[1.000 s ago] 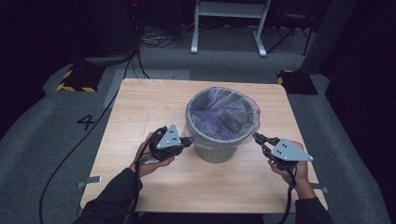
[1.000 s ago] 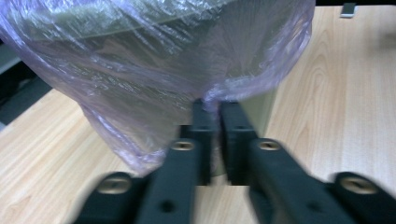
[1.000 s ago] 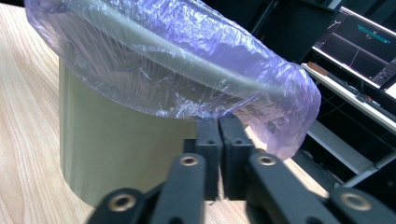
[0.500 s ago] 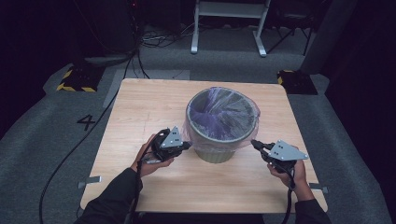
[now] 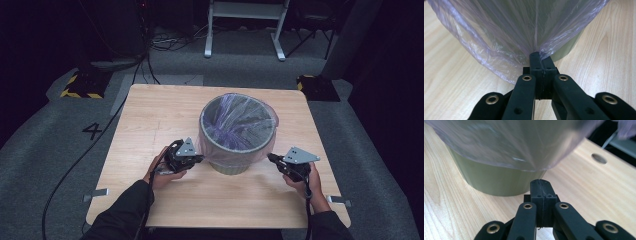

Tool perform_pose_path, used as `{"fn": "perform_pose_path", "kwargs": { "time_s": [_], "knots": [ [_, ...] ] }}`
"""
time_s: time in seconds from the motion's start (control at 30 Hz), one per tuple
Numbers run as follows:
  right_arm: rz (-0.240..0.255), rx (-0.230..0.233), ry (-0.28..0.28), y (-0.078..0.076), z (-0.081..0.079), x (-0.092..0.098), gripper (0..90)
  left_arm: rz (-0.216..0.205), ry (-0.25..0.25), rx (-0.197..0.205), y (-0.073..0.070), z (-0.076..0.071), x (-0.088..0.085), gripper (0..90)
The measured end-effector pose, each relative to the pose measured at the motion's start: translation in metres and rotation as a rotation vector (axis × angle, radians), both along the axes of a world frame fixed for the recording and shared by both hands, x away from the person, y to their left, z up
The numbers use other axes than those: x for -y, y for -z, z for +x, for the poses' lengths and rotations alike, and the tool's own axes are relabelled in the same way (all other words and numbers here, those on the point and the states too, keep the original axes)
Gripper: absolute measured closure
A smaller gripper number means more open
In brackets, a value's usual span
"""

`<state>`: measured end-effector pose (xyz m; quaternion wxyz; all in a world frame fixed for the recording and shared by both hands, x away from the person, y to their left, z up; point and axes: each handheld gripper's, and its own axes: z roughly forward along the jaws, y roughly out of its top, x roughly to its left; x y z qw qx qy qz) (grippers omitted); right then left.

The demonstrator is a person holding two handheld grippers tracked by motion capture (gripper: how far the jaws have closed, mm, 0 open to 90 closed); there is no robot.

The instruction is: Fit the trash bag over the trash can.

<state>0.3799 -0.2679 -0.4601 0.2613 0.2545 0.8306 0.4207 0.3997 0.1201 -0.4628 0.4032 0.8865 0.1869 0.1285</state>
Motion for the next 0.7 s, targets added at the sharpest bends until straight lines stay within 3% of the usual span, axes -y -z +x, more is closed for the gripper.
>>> {"fn": "perform_pose_path", "kwargs": {
  "time_s": [0.17, 0.23, 0.37, 0.5, 0.53, 0.6, 0.7],
  "knots": [
    [-0.002, -0.029, 0.013, 0.007, 0.006, -0.001, 90.0, -0.004, -0.008, -0.018, 0.007, 0.002, 0.002, 88.4],
    [0.015, -0.028, 0.007, 0.007, 0.005, 0.000, 90.0, -0.013, -0.016, -0.012, 0.006, 0.001, 0.001, 79.9],
    [0.038, -0.020, 0.011, 0.005, 0.003, 0.005, 88.1, -0.049, -0.049, -0.006, 0.004, -0.002, -0.005, 51.1],
    [0.064, -0.026, 0.005, 0.004, -0.001, 0.013, 79.2, -0.116, -0.043, -0.018, -0.003, -0.012, -0.015, 25.9],
    [0.071, -0.030, 0.013, 0.004, -0.002, 0.015, 73.5, -0.131, -0.039, -0.015, -0.005, -0.015, -0.017, 19.3],
    [0.090, -0.041, 0.032, 0.003, -0.002, 0.019, 58.8, -0.158, -0.031, 0.005, -0.011, -0.023, -0.022, 15.4],
    [0.124, -0.054, 0.021, 0.001, -0.004, 0.027, 45.5, -0.163, -0.048, 0.042, -0.018, -0.036, -0.028, 15.2]
  ]
}}
